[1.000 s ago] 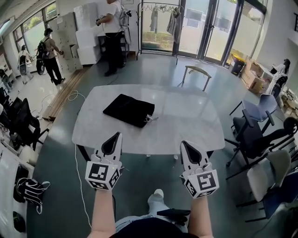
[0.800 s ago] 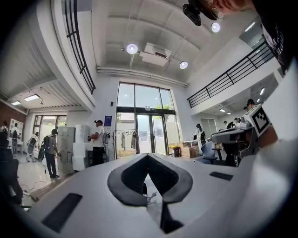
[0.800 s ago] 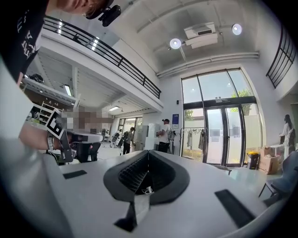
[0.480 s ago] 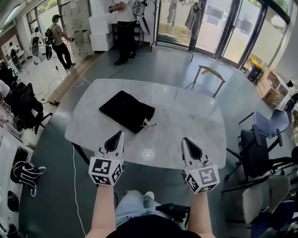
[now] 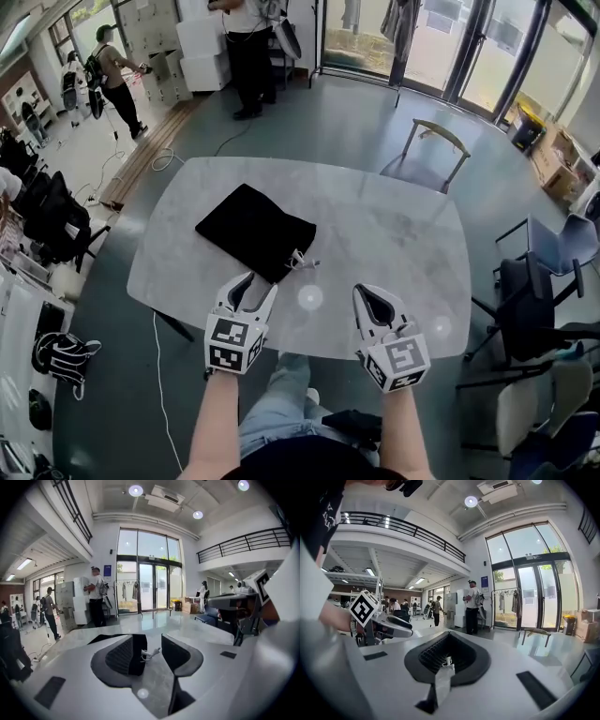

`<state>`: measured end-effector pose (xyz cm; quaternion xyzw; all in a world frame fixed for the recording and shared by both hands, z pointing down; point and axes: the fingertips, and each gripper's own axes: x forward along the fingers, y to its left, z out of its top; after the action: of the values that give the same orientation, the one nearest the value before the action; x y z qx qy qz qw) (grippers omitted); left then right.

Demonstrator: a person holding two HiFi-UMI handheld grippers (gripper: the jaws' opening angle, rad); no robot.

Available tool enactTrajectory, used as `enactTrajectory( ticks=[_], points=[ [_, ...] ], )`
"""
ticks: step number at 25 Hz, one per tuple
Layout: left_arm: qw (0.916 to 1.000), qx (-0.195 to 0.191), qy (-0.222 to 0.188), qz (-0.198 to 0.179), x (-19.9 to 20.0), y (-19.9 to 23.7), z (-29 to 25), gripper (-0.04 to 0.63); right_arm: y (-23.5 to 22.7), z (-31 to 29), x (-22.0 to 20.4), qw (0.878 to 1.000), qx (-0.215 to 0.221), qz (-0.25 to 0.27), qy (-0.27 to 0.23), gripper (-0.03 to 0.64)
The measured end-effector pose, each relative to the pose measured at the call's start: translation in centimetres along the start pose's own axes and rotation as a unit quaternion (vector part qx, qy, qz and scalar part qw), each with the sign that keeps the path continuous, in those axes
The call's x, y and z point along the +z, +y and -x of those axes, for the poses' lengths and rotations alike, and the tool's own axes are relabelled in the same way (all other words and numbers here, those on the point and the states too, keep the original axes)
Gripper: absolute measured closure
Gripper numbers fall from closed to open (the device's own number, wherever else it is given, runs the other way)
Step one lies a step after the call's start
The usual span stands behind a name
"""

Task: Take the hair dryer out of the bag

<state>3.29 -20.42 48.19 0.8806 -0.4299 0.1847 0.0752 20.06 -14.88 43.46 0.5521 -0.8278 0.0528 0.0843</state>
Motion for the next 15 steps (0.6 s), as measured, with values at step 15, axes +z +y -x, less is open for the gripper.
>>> enactTrajectory(
  ticks=[15],
  points=[
    [0.9528,-0.091,0.249,-0.147,-11.5,0.8,-12.0,0.419,-4.3,-9.5,-5.2,0.994,-0.04,-0.036,0.1,0.592]
  ],
)
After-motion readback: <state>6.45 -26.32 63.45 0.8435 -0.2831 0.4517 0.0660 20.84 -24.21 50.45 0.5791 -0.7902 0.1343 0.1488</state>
